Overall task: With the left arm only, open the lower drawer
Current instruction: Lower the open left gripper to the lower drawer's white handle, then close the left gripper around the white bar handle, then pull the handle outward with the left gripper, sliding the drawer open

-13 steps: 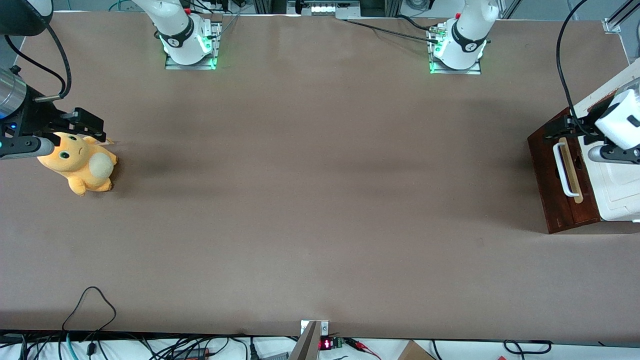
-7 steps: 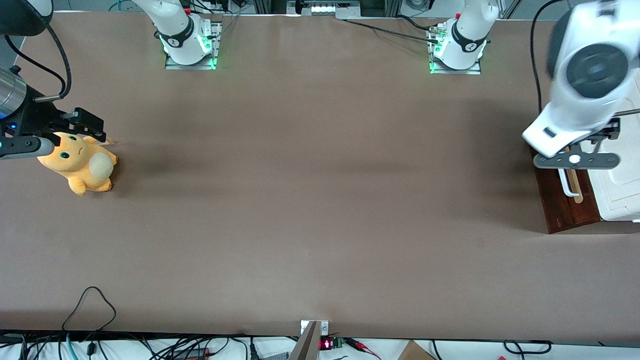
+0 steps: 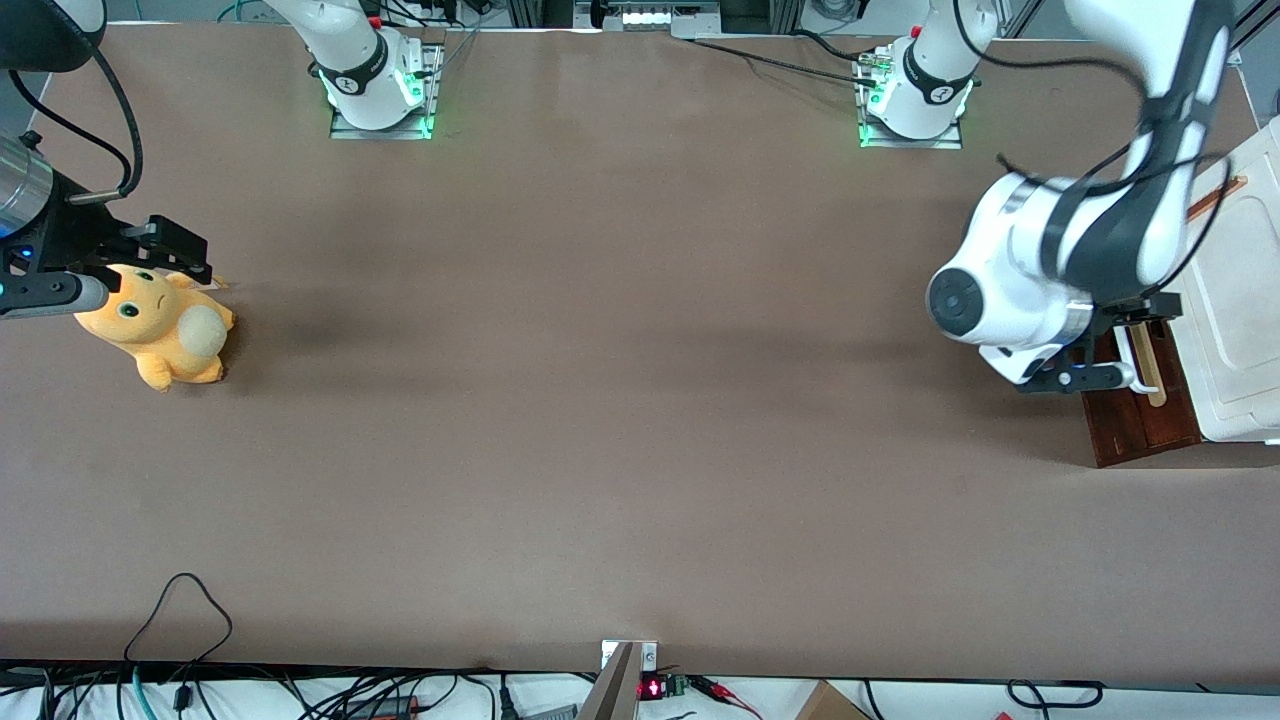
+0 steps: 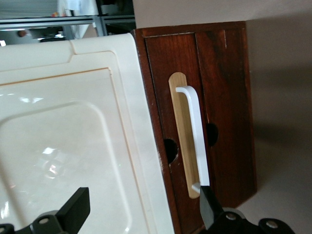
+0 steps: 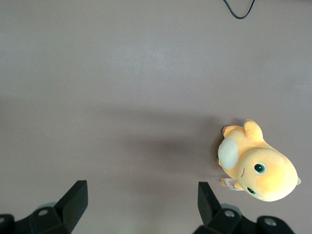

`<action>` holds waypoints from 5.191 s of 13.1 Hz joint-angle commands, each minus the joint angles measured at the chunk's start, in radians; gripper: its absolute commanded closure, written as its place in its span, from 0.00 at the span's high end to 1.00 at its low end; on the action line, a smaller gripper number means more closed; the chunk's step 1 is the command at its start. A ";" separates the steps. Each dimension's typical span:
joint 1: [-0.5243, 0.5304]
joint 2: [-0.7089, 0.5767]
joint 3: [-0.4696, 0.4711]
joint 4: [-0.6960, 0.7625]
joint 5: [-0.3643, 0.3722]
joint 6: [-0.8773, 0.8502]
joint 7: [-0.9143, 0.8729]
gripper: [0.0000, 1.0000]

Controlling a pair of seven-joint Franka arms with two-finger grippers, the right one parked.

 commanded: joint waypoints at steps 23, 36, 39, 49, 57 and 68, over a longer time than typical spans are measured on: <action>0.077 0.303 -0.005 -0.071 0.455 -0.103 -0.454 0.44; 0.089 0.305 -0.005 -0.079 0.455 -0.100 -0.454 0.35; 0.094 0.305 -0.005 -0.079 0.455 -0.100 -0.454 0.35; 0.097 0.305 -0.004 -0.085 0.470 -0.100 -0.451 0.11; 0.068 0.305 -0.033 -0.079 0.469 -0.104 -0.452 0.05; 0.011 0.320 -0.125 -0.069 0.449 -0.182 -0.455 0.05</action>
